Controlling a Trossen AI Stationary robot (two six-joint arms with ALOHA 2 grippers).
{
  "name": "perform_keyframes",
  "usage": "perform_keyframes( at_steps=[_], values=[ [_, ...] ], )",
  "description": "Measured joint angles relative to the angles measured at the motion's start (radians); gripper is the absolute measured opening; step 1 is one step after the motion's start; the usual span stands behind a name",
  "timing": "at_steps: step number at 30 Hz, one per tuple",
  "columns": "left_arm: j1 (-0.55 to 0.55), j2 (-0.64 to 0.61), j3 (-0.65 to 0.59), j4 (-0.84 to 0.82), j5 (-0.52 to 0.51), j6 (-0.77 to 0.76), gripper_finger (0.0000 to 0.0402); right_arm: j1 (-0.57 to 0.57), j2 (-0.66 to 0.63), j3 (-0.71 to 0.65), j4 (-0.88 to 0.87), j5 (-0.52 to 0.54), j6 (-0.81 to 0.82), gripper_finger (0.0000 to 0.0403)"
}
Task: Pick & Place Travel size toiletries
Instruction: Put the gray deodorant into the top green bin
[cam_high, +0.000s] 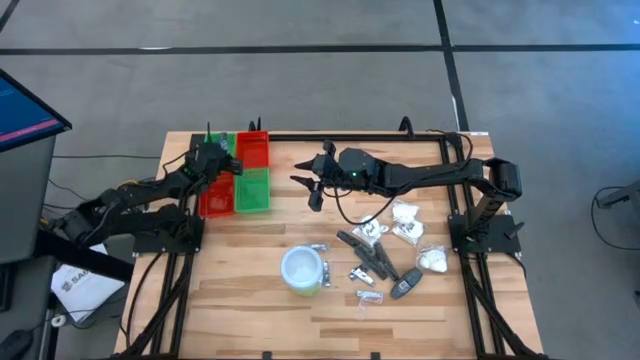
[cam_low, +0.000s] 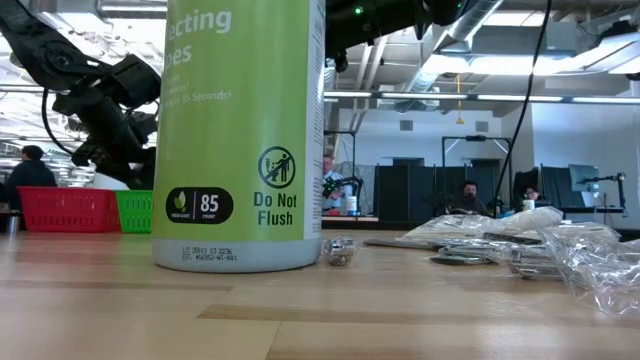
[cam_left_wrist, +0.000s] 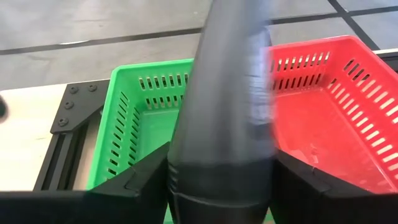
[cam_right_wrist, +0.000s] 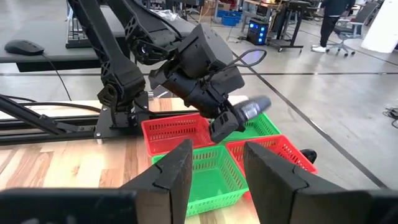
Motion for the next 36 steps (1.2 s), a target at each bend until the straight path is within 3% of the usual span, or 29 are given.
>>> perform_keyframes(
  at_steps=[26,36],
  values=[
    [0.0,0.0,0.0,0.04,-0.048,-0.004,0.0226,0.0,0.0,0.0,-0.022,0.0,0.0,0.0129],
    [0.0,0.0,0.0,0.112,-0.127,0.008,0.0231,0.001,0.0,0.0,-0.022,0.0,0.0,0.0129]
  ],
)
